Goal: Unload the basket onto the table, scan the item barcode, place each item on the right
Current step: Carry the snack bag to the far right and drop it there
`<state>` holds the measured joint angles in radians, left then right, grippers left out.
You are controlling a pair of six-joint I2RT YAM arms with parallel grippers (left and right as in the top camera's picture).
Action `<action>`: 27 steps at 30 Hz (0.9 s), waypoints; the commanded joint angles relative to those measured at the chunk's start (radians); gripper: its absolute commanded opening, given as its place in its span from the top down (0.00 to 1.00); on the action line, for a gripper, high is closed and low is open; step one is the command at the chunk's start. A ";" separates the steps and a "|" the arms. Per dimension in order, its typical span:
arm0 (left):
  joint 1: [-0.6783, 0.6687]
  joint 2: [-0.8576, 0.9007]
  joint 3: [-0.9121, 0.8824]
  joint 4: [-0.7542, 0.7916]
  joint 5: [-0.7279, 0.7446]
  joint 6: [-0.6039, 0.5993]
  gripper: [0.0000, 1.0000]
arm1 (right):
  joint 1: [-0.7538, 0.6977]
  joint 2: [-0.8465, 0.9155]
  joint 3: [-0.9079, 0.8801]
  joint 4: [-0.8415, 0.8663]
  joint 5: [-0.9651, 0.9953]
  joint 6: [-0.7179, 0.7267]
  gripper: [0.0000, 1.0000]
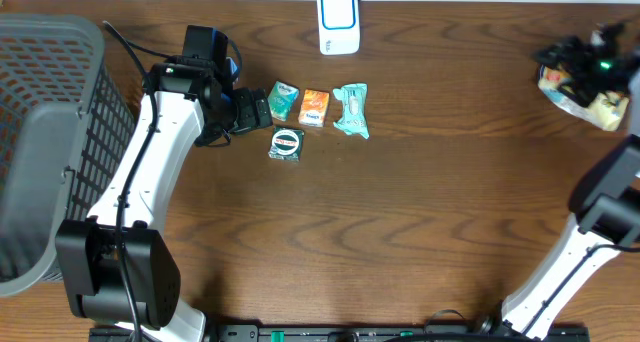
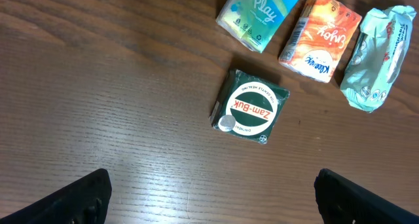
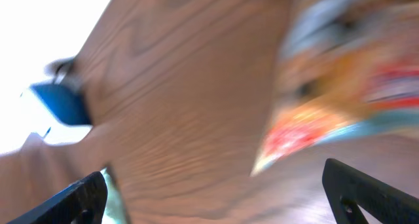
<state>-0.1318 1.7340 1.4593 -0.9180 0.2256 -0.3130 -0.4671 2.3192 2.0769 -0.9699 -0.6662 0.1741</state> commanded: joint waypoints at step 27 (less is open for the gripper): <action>0.003 0.004 0.013 -0.005 -0.010 0.009 0.02 | 0.037 -0.113 -0.360 0.445 0.689 -0.023 0.95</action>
<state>-0.1314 1.7340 1.4593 -0.9184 0.2260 -0.3130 -0.4065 2.2185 1.7214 -0.5510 -0.1108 0.1547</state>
